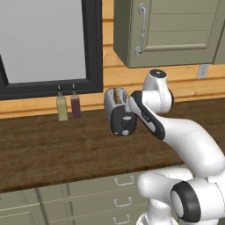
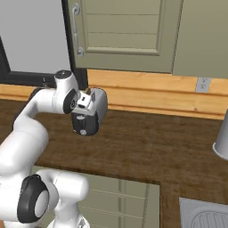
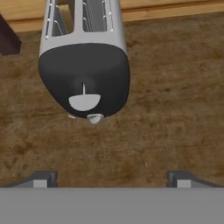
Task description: Start the toaster. Once the lever pops up, take the bread to the plate on the dining counter.
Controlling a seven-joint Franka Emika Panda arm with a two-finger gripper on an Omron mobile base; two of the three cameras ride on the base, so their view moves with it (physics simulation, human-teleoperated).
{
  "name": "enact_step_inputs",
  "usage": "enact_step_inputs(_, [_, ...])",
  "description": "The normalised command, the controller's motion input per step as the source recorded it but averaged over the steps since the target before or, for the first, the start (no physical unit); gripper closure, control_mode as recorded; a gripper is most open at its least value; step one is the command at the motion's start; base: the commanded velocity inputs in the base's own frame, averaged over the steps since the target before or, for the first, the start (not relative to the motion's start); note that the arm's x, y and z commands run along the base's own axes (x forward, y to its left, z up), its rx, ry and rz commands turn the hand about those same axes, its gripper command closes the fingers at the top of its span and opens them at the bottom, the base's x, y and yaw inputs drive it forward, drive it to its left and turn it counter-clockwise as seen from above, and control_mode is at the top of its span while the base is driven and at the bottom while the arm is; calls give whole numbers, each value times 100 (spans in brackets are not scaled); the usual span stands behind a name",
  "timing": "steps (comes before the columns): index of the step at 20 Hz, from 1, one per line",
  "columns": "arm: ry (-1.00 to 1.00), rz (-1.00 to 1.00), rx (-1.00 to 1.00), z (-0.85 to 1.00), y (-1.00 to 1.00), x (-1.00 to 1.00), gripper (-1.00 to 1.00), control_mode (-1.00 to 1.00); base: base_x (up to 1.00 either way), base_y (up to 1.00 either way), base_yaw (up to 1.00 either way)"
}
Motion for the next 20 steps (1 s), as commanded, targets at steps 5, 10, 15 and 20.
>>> enact_step_inputs(5, [0,0,0,-27,0,17,-100,-100,0,0,0])
enact_step_inputs(10, [0,0,0,-24,0,20,-100,-100,0,0,0])
enact_step_inputs(15, [0,0,0,-15,0,21,-100,-100,0,0,0])
enact_step_inputs(20, [0,0,0,0,0,20,-100,-100,0,0,0])
